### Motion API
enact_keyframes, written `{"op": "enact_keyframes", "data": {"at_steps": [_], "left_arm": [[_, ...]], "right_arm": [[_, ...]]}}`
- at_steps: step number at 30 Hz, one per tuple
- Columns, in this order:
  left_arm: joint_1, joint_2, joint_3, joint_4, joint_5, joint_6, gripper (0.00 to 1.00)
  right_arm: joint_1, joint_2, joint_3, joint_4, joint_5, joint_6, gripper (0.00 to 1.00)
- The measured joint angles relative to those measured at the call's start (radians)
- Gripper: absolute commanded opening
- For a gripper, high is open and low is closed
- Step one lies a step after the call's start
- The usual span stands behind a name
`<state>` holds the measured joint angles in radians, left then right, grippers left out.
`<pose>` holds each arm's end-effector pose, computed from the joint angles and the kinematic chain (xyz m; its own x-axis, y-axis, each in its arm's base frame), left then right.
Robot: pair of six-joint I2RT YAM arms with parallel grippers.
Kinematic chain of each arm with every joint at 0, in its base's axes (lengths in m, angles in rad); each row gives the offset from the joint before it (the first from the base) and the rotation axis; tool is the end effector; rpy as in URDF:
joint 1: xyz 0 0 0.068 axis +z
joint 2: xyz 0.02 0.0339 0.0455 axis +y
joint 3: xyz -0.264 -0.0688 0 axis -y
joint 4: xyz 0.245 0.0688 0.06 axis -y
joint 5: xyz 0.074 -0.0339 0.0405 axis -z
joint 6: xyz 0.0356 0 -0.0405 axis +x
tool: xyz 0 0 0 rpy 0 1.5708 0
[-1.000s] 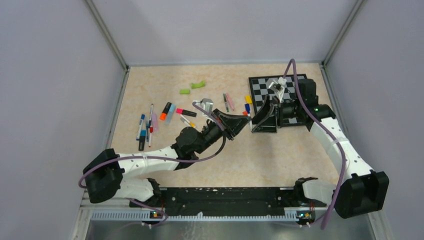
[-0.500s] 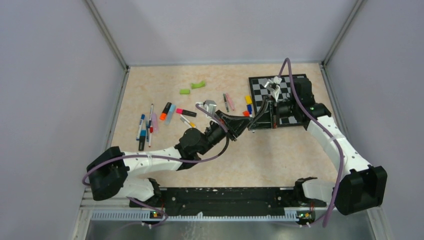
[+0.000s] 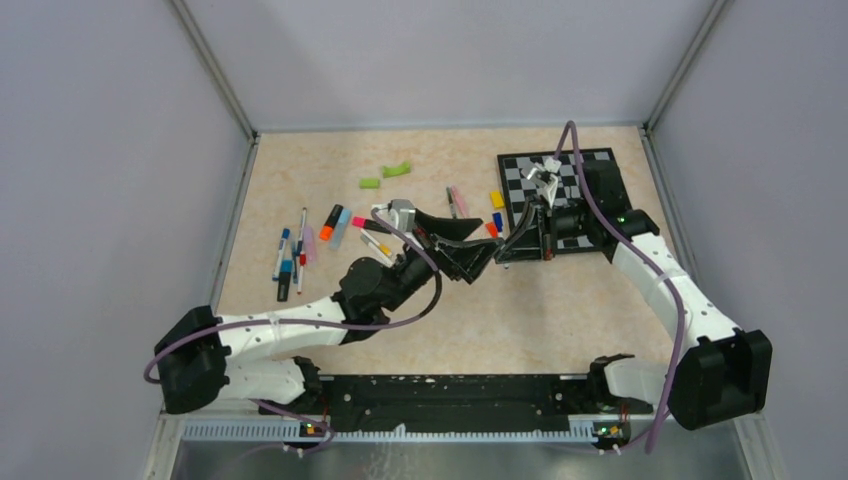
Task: Open the pen caps
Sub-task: Pick up the pen from the center of the board.
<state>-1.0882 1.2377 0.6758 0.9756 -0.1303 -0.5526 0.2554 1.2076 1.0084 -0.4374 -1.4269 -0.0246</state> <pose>0.1308 -0.2397 0.3272 -0.2732 -0.5999 -0.7519 0.7985 0.2944 -0.5251 0.2251 0.0952 0.3236 -0.5552 -0.1486 -0.8183 -0.8201 -0.0660 0.5684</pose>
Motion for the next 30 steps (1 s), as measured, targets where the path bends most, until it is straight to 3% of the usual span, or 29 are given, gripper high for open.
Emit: {"op": "enact_keyframes", "data": {"at_steps": [2,10,16,22,30], "left_arm": [[0.002,-0.042,-0.006,-0.019,0.003,0.021,0.99],[0.095,-0.152,0.003,-0.199,0.076,0.012,0.99],[0.236,-0.141,0.015,-0.298,0.236,-0.138,0.99],[0.247,-0.081,0.052,-0.334,0.328,-0.206,0.99],[0.247,-0.01,0.105,-0.37,0.354,-0.212,0.87]], "right_arm": [[0.0,0.0,-0.001,-0.006,0.0,-0.01,0.0],[0.0,-0.002,-0.001,-0.075,0.02,-0.107,0.0],[0.0,-0.002,-0.014,-0.131,0.058,-0.181,0.0],[0.0,-0.002,-0.021,-0.14,0.072,-0.203,0.0],[0.0,-0.002,-0.021,-0.14,0.075,-0.211,0.0]]}}
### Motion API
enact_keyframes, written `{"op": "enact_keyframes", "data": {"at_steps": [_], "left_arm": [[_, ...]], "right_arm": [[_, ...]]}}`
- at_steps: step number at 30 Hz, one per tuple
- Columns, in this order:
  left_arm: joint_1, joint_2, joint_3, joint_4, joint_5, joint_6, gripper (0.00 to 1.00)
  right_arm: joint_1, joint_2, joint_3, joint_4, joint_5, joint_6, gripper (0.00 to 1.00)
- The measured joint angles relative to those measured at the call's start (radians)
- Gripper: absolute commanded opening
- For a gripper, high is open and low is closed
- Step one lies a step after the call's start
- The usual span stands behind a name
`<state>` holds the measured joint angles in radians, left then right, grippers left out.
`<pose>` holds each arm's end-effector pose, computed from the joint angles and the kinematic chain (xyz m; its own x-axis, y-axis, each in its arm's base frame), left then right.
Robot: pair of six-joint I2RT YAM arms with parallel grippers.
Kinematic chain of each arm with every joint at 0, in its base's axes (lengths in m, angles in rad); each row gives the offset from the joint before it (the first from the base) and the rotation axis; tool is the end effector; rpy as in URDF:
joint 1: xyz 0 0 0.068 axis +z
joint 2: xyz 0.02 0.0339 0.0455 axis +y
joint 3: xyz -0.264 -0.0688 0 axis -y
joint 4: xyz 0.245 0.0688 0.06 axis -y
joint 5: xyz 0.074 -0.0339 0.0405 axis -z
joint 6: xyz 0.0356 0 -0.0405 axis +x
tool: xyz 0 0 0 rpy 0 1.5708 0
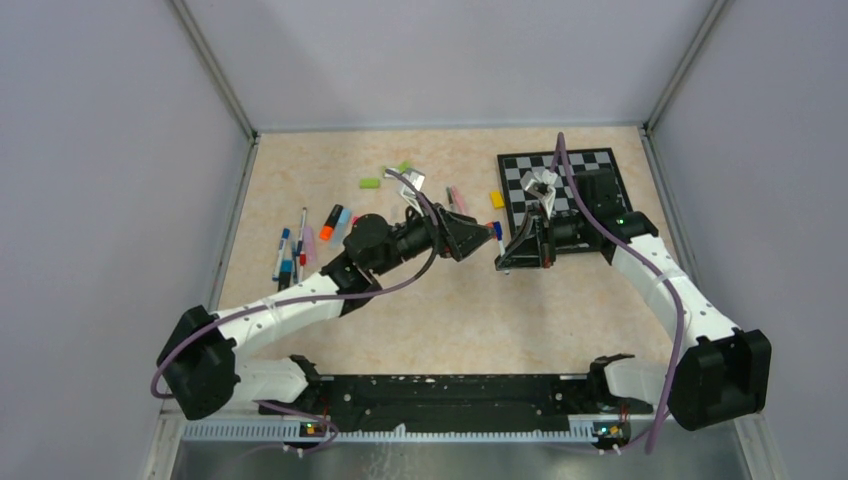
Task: Open the pen caps
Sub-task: Pick up the pen from the center of the board, then open the pen cap from the pen.
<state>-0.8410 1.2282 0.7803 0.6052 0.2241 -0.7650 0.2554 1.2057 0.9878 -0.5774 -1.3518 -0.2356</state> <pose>0.1845 -0.2181 0.3272 -0.5292 -0.4211 -0.7366 0.7021 0.2701 -0.6589 0.2187 0.0930 0.3074 -0.5047 -0.1842 -0.8434 -0.8576 -0.0056 0.5143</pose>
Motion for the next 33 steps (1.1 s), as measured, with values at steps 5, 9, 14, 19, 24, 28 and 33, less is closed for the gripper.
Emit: {"op": "enact_keyframes", "data": {"at_steps": [5,9,14,19,24,28,33], "left_arm": [[-0.003,0.064,0.027,0.0,0.028,-0.008,0.83],[-0.014,0.1,0.04,0.011,0.05,-0.015,0.75],[-0.025,0.122,0.04,0.044,0.071,-0.024,0.66],[-0.03,0.141,0.05,0.062,0.075,-0.027,0.61],[-0.034,0.156,0.065,0.074,0.075,-0.026,0.55],[-0.037,0.156,0.069,0.077,0.074,-0.026,0.45],[-0.039,0.156,0.069,0.077,0.074,-0.026,0.15]], "right_arm": [[0.0,0.0,-0.006,0.007,0.0,0.001,0.0],[0.0,0.006,-0.014,0.008,0.0,0.002,0.0],[0.0,0.014,-0.015,0.01,0.0,0.003,0.0],[0.0,0.015,-0.019,0.013,0.0,0.003,0.0],[0.0,0.015,-0.021,0.013,0.0,0.004,0.0],[0.0,0.016,-0.029,0.016,0.0,0.004,0.0],[0.0,0.017,-0.032,0.016,0.001,0.004,0.0]]}}
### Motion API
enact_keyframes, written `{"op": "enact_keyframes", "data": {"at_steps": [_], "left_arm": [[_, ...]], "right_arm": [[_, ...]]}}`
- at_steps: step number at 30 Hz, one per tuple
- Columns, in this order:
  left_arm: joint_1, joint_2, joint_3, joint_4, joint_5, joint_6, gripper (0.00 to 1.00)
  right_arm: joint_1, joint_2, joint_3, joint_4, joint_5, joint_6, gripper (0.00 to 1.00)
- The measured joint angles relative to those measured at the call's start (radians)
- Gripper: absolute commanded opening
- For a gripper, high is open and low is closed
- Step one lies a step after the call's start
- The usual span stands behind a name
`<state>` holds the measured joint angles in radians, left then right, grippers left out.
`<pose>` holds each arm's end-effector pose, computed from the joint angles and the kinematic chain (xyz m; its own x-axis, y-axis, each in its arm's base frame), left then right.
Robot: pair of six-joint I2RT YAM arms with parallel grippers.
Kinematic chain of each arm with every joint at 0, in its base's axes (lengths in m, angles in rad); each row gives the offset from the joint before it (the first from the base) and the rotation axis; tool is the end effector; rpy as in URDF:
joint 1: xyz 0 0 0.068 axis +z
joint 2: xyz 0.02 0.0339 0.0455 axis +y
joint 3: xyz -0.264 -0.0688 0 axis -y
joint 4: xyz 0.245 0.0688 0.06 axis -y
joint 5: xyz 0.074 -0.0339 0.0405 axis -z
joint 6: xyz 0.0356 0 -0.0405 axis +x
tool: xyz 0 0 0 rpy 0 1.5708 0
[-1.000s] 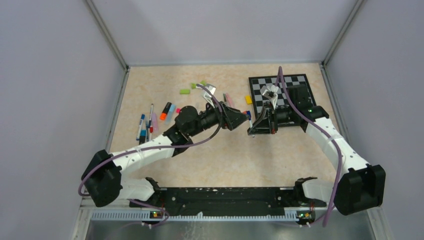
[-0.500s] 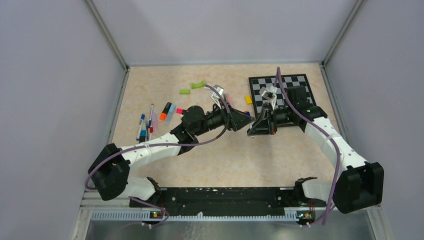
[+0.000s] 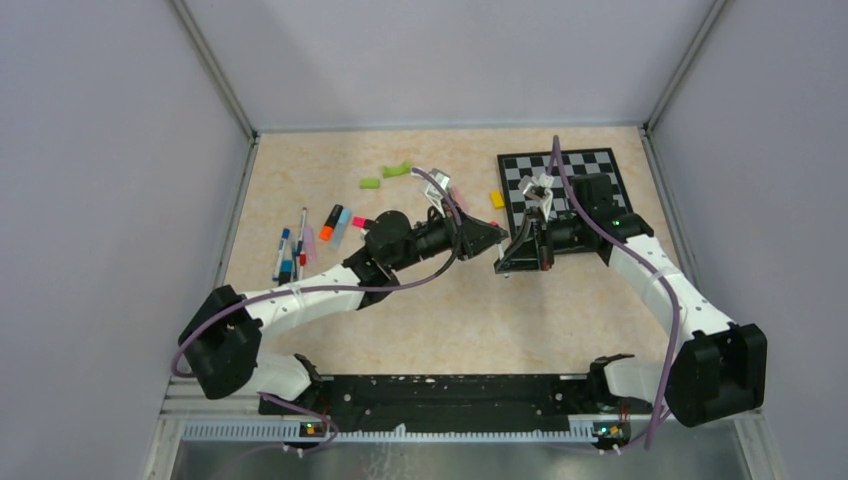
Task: Open the pen caps
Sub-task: Open the pen cap from the pen.
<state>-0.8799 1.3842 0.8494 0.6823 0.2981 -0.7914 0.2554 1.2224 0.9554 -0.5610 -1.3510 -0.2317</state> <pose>0.1954 -0.2527 0.3155 -0.5899 -0.3536 -0.7259 0.7145 0.1902 -0.6733 0.2208 0.0936 0.2946 -0.5343 -0.1913 -0.8233 -0.8389 0.0003 0.5443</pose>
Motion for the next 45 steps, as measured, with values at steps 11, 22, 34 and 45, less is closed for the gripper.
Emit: {"op": "enact_keyframes", "data": {"at_steps": [11,22,34,45], "left_arm": [[0.0,-0.003,0.0,-0.02,-0.045,0.012,0.0],[0.071,-0.04,0.024,-0.116,-0.195,0.073,0.0],[0.164,-0.198,0.074,-0.019,-0.348,0.19,0.0],[0.201,-0.423,-0.157,-0.194,-0.349,0.195,0.0]], "right_arm": [[0.0,0.0,-0.009,0.014,0.018,0.004,0.0],[0.029,-0.008,-0.166,0.201,0.068,0.081,0.0],[0.036,-0.009,-0.209,0.217,0.081,0.098,0.0],[0.01,-0.012,-0.209,0.128,0.171,-0.034,0.0]]}}
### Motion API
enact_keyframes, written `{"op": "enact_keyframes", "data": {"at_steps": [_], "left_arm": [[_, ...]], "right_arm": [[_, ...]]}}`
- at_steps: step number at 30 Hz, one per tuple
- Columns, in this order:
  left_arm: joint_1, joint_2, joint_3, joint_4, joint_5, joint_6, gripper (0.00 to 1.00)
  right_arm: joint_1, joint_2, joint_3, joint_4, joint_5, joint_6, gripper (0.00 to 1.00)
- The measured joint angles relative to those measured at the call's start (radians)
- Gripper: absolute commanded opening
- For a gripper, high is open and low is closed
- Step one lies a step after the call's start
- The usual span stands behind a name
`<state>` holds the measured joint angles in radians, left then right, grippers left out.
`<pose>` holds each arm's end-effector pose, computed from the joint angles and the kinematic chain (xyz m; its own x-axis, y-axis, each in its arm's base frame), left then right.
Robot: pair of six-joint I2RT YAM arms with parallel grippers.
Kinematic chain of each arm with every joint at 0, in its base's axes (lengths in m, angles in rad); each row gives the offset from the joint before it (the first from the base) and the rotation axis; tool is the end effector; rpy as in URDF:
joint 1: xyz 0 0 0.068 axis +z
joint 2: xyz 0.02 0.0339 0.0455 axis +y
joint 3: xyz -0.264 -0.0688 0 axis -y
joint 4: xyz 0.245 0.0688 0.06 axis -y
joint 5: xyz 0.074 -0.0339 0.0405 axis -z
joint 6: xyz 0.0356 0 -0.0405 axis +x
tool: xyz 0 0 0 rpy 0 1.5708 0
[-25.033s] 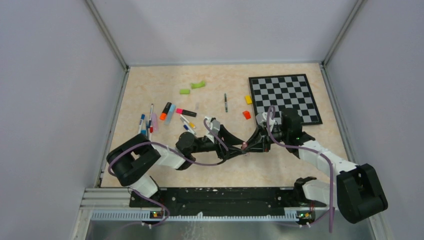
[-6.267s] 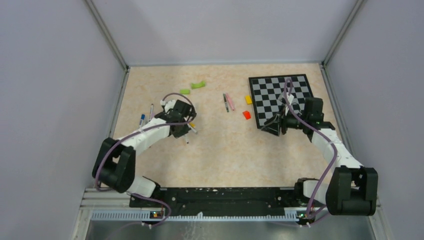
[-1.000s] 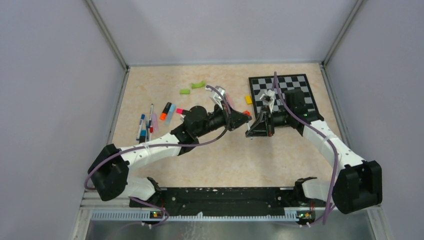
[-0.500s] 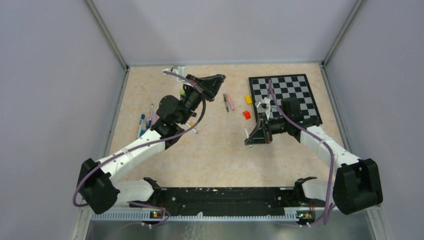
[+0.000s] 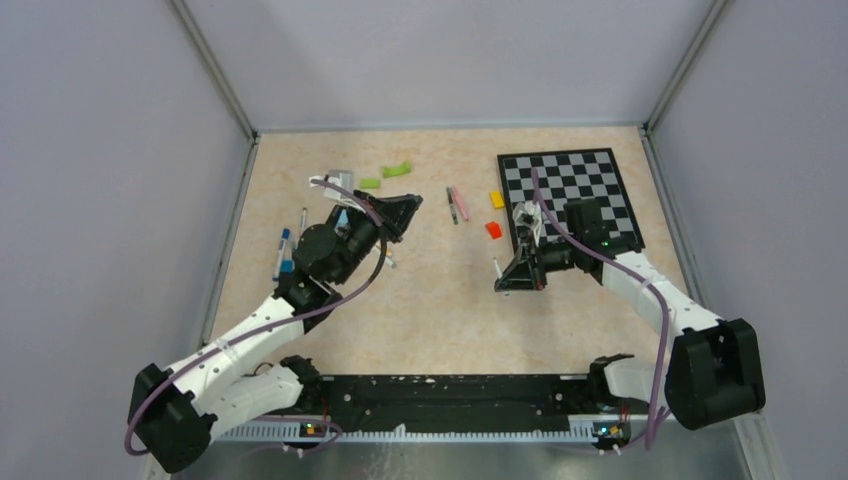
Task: Open the pen caps
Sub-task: Open the pen cap from the pen, then place the pen at the center of the board.
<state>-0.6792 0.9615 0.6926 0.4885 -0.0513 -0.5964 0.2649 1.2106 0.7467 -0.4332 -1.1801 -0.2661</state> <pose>0.1785 -0.1418 0.3466 -0.1903 -0.5673 -0.8012 0.5820 0.5921 -0.5574 0.2110 0.0913 0.2362 -0.5551 -0.2544 -0.7919 -0.8317 0.1551 0.5331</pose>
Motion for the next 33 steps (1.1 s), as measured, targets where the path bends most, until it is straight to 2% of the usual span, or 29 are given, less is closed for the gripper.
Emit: {"op": "enact_keyframes", "data": {"at_steps": [9,25,29,33], "left_arm": [[0.01,-0.026,-0.097,-0.11,0.002,-0.034,0.0],[0.031,-0.01,-0.139,-0.127,0.013,-0.056,0.0],[0.041,0.001,-0.143,-0.138,0.021,-0.056,0.0],[0.05,0.011,-0.143,-0.153,0.032,-0.055,0.0]], "right_arm": [[-0.016,-0.001,0.0,-0.027,0.039,-0.045,0.0],[-0.026,0.004,0.01,-0.04,0.086,-0.071,0.0],[-0.026,0.058,0.066,-0.057,0.134,-0.082,0.0],[-0.026,0.189,0.202,-0.084,0.214,-0.086,0.0]]}}
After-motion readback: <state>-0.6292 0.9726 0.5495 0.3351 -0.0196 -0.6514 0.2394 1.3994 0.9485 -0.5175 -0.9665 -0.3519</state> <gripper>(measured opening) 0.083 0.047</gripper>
